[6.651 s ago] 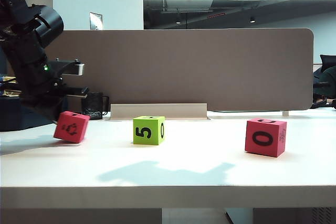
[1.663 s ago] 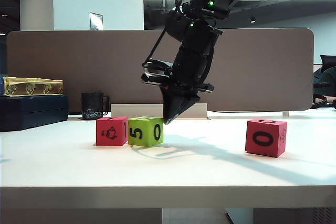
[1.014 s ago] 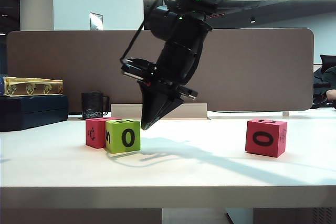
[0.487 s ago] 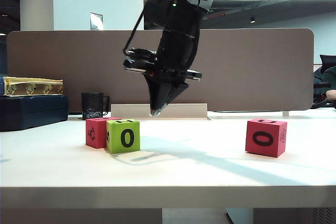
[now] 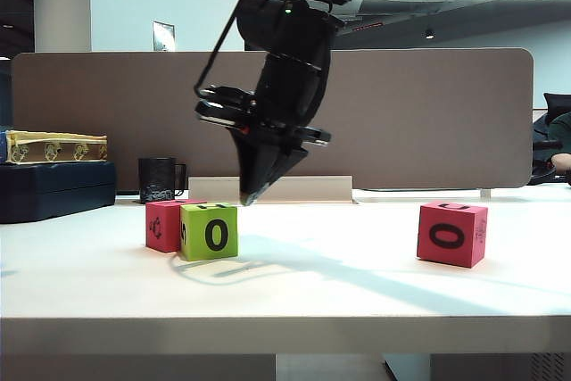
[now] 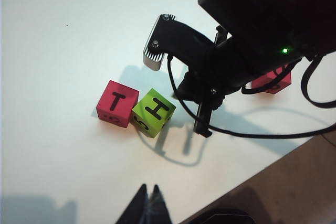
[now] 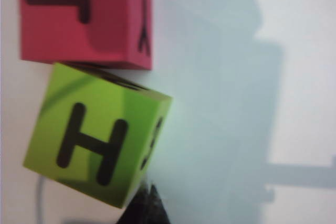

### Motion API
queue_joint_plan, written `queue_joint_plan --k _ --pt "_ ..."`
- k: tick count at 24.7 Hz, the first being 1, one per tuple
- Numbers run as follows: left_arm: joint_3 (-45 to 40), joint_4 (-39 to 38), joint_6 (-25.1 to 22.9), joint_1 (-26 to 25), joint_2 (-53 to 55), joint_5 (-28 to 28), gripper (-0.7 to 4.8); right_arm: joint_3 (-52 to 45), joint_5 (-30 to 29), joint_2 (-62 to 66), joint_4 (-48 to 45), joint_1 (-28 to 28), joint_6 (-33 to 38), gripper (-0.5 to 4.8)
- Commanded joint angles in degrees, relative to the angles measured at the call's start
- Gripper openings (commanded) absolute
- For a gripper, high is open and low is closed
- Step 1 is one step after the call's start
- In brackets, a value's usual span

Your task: Select the appropriate blocks from the scattered letter blocks on the table and arrange them in a row to spell out "THU".

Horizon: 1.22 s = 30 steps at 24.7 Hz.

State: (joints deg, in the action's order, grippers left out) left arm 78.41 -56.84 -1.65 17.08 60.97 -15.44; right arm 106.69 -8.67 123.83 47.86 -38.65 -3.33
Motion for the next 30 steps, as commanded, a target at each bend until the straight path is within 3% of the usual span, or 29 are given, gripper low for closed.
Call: queue_joint_plan --k 1,15,24,30 --pt "0.1 -0.1 -0.1 0.0 -0.2 -0.3 -0.06 0.1 -0.4 -0.2 -0.4 -0.9 -0.1 -0.01" --pt "0.1 -0.9 -1.0 0.0 -0.2 -0.3 -0.06 0.3 -0.2 -0.2 1.3 -5.9 0.3 -0.01" --pt "0.1 -1.9 -1.0 0.0 -0.2 -0.3 -0.06 0.3 7.4 -0.5 -3.8 -4.4 0.3 0.0" --pt "0.1 -1.9 -1.3 0.0 -0.2 -0.2 -0.06 0.4 0.6 -2.8 -4.7 -6.0 0.5 -0.01"
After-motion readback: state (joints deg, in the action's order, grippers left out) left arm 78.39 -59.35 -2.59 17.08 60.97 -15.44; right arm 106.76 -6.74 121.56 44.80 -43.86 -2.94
